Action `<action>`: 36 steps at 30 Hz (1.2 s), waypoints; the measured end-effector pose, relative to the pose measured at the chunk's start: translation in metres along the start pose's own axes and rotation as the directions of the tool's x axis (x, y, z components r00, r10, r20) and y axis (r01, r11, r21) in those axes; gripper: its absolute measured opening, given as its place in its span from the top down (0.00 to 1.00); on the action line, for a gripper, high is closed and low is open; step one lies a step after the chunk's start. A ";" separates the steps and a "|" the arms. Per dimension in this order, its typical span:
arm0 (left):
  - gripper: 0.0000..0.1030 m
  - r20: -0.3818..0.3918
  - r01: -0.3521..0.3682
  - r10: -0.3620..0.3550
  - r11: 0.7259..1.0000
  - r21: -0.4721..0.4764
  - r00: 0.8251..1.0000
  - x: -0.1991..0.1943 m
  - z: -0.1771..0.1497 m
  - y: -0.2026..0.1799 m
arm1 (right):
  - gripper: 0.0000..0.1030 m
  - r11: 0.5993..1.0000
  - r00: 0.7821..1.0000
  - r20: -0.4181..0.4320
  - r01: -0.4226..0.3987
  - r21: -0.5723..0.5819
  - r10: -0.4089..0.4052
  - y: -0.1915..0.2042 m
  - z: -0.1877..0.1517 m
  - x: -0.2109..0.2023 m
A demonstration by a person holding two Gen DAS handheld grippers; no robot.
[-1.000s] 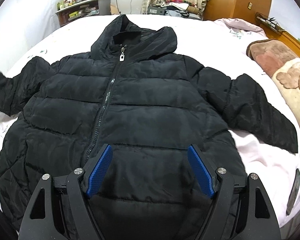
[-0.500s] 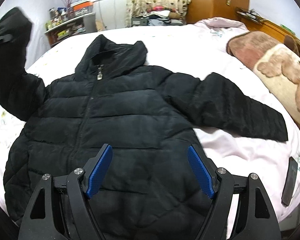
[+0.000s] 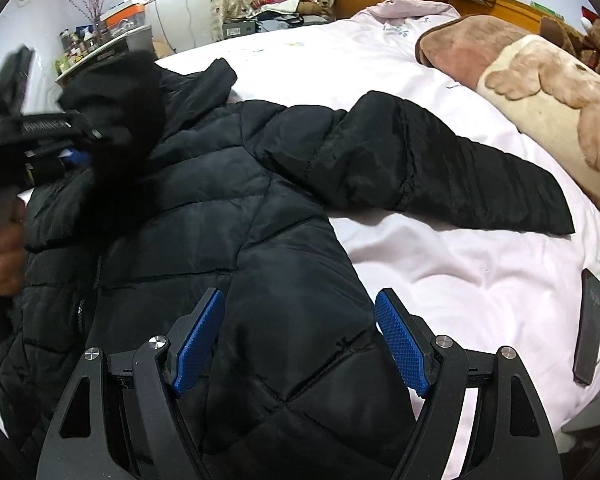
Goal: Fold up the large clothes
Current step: 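Swing the held sleeve across the jacket body and open the left tool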
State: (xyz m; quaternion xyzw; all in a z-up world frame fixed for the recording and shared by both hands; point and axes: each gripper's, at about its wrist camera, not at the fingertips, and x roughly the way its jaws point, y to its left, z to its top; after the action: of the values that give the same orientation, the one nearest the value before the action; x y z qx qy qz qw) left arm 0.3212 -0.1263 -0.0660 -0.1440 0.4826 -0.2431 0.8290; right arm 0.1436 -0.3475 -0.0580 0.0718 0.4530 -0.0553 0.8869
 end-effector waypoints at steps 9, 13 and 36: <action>0.32 0.145 0.045 -0.053 0.997 0.061 0.988 -0.088 0.004 0.011 | 0.25 0.999 0.996 0.075 -0.042 -0.022 0.044 0.021 0.026 -0.010; 0.33 0.233 -0.178 0.169 0.984 0.017 0.958 -0.133 0.009 0.074 | 0.25 0.996 0.991 0.113 -0.067 -0.059 0.074 0.044 0.046 -0.006; 0.58 0.149 -0.375 0.381 0.924 -0.070 0.912 -0.121 -0.025 0.164 | 0.65 0.991 0.996 -0.063 -0.070 -0.110 0.063 0.081 0.114 0.136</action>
State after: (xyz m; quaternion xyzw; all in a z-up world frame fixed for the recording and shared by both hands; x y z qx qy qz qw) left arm 0.2921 0.0766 -0.0678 -0.0832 0.4383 -0.0562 0.8932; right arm 0.3275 -0.2926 -0.0962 0.0387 0.4788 0.0020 0.8771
